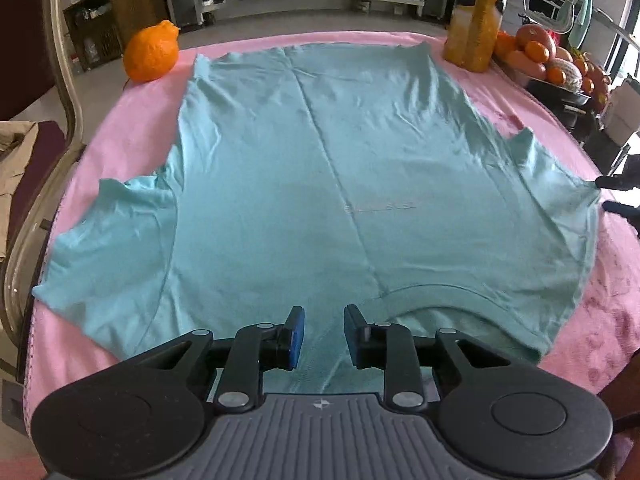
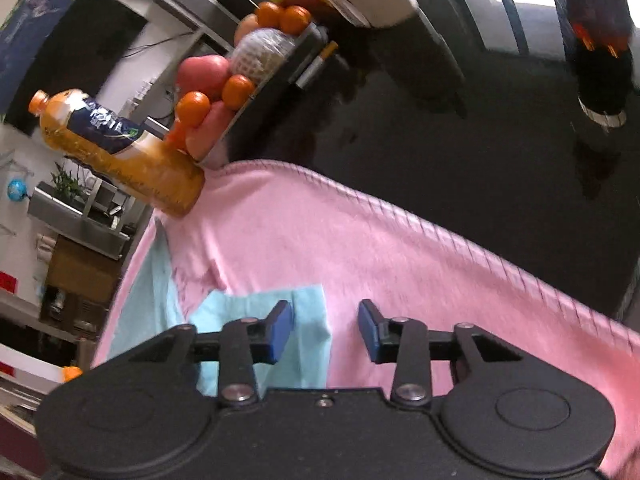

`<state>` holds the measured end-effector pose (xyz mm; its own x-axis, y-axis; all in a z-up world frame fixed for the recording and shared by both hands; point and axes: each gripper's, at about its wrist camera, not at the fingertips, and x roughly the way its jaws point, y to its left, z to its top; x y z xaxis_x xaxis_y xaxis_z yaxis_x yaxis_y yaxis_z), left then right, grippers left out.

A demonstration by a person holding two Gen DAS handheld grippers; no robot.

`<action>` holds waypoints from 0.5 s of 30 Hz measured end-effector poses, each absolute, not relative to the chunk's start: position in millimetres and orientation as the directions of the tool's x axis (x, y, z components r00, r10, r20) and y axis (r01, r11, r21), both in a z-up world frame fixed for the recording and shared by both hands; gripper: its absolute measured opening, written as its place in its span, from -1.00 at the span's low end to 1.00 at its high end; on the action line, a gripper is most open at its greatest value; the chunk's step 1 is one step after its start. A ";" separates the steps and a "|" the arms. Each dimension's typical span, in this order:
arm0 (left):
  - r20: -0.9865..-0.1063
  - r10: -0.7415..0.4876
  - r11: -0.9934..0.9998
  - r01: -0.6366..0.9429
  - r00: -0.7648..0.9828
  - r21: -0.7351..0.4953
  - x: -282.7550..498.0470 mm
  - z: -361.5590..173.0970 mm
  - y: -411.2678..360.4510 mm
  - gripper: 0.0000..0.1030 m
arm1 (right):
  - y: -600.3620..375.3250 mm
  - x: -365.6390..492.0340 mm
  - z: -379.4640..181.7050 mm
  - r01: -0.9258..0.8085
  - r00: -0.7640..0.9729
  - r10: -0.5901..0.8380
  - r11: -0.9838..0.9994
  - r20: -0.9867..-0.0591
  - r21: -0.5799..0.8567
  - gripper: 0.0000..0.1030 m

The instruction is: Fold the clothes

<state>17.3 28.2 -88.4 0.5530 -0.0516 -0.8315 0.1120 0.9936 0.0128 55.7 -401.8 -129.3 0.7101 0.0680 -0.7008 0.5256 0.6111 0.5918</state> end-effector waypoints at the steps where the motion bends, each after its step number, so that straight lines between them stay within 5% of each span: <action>1: -0.831 -0.049 0.994 0.108 0.554 0.014 17.9 -88.7 29.6 -0.49 | -400.5 57.3 -128.4 0.517 0.714 0.060 0.626 -0.697 0.583 -0.52; 5: -0.828 -0.051 0.995 0.096 0.558 0.003 19.6 -88.2 33.7 -0.49 | -393.2 57.9 -123.4 0.482 0.730 0.044 0.675 -0.682 0.559 -0.93; 15: -0.806 0.002 0.995 0.075 0.591 0.058 13.5 -87.1 35.5 -0.49 | -341.1 48.9 -80.1 0.243 0.822 0.063 0.860 -0.566 0.448 -0.95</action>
